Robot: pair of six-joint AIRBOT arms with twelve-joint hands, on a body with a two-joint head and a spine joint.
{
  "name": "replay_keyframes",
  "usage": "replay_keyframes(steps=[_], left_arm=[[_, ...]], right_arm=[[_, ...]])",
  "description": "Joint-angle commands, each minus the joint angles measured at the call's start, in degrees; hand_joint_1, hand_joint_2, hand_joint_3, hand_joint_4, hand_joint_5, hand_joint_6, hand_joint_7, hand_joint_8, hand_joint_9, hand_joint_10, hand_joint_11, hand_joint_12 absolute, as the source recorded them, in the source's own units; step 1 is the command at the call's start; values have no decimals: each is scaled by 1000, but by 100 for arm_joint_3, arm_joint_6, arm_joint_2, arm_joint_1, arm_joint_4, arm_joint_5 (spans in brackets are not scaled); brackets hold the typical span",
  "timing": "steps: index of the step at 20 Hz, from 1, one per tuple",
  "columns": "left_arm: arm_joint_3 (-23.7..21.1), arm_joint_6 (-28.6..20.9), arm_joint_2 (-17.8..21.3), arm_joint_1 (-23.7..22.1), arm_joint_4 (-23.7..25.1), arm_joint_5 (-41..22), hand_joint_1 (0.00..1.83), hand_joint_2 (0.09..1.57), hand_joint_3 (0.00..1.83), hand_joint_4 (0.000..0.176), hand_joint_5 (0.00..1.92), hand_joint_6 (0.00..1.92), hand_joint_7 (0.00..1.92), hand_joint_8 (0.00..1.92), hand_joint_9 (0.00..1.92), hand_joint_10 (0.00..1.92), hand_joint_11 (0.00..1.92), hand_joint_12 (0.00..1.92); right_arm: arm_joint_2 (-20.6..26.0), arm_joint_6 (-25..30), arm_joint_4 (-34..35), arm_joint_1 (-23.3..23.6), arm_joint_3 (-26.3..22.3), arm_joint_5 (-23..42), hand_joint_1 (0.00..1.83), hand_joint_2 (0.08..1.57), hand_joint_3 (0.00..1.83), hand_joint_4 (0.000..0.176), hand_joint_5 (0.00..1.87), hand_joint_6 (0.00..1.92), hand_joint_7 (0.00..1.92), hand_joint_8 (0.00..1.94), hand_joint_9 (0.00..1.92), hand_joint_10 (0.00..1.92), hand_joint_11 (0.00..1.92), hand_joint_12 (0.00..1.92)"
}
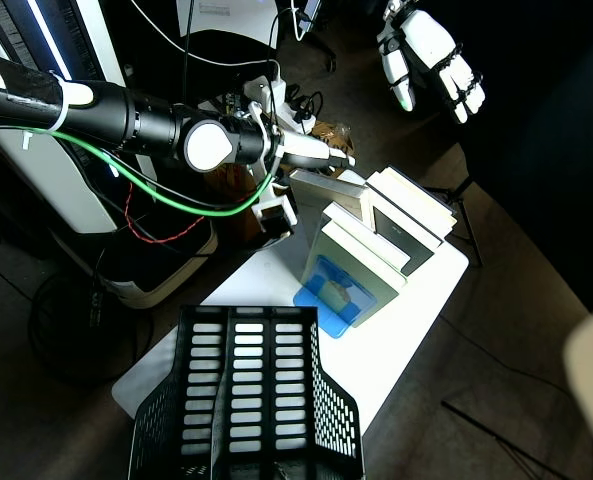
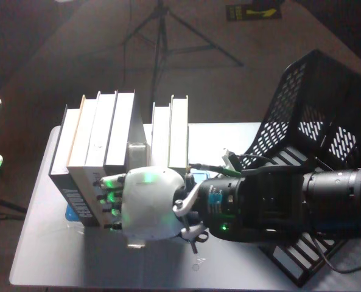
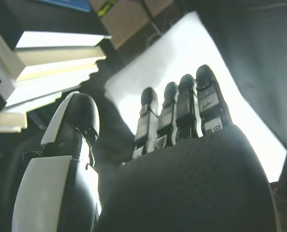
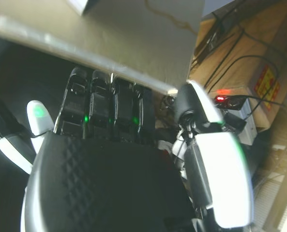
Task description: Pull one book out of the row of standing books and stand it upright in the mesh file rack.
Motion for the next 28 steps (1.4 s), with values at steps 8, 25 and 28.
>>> replay_keyframes(steps=[8,25,28], left_arm=[[46,-89,12,-8,25,-860,577,1373,1,49,162,1,20,2,0,0,0,0],[101,-183,-34,-21,104,-975,529,1394,2,32,174,2,38,2,0,0,0,0],[178,-217,-73,-81,163,-906,481,1403,4,43,160,2,29,0,0,0,0,0]], right_arm=[[-130,-41,-27,44,200,162,989,1238,23,0,427,14,328,10,200,11,0,359],[-417,-41,-27,-29,577,-194,891,1421,25,5,265,0,304,5,254,4,0,267],[-414,-41,35,-35,601,-223,891,1422,23,5,265,0,304,4,254,4,0,266]])
